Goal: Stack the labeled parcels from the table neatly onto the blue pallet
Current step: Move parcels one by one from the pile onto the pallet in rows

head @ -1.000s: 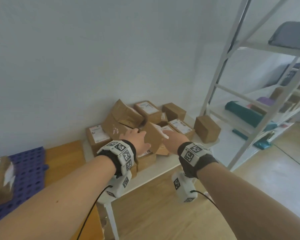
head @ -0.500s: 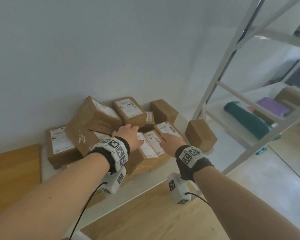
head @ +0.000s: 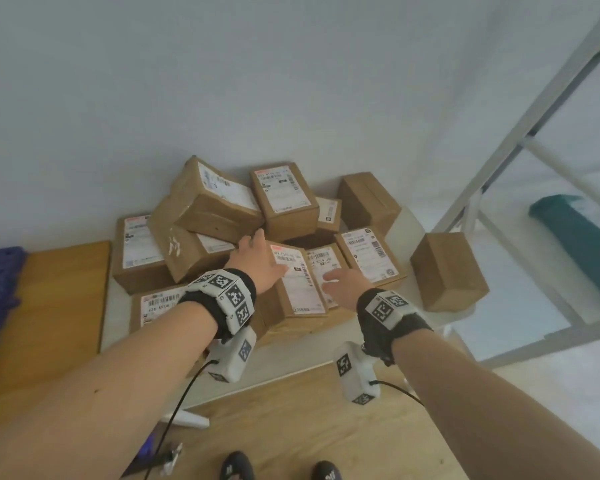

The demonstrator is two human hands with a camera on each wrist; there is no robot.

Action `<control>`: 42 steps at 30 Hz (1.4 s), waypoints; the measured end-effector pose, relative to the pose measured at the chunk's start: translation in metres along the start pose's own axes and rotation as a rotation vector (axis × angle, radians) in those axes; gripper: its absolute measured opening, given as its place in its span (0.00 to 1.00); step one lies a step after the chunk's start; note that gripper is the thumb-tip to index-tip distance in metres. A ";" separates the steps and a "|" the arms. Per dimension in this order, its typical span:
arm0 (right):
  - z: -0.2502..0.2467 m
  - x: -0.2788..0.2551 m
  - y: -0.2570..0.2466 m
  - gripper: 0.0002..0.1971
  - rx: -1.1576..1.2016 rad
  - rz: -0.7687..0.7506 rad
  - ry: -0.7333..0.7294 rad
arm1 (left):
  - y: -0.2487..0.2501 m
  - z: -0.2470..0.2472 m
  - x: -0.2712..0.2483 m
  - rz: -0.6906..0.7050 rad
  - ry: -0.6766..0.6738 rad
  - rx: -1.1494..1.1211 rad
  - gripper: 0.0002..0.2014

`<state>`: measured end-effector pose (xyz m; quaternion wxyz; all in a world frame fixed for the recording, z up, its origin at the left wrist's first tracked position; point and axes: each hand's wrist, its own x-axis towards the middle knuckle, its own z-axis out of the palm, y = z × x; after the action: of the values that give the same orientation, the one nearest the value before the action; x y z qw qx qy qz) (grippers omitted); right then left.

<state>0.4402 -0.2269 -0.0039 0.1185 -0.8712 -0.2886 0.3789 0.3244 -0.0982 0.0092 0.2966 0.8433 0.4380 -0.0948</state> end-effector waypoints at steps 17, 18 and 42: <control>-0.009 0.006 -0.009 0.06 0.470 -0.033 -0.191 | -0.014 0.009 0.008 -0.256 -0.010 -0.429 0.56; -0.012 0.003 -0.010 0.07 0.479 -0.048 -0.187 | -0.016 0.009 0.011 -0.244 0.003 -0.452 0.58; 0.010 -0.054 -0.045 0.14 0.718 -0.290 -0.290 | -0.040 -0.008 -0.118 -0.223 0.350 -0.605 0.26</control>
<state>0.3855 -0.2230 0.0405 0.4250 -0.6626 -0.2715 0.5537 0.2210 -0.1564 0.0484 0.4410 0.6681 0.5795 0.1530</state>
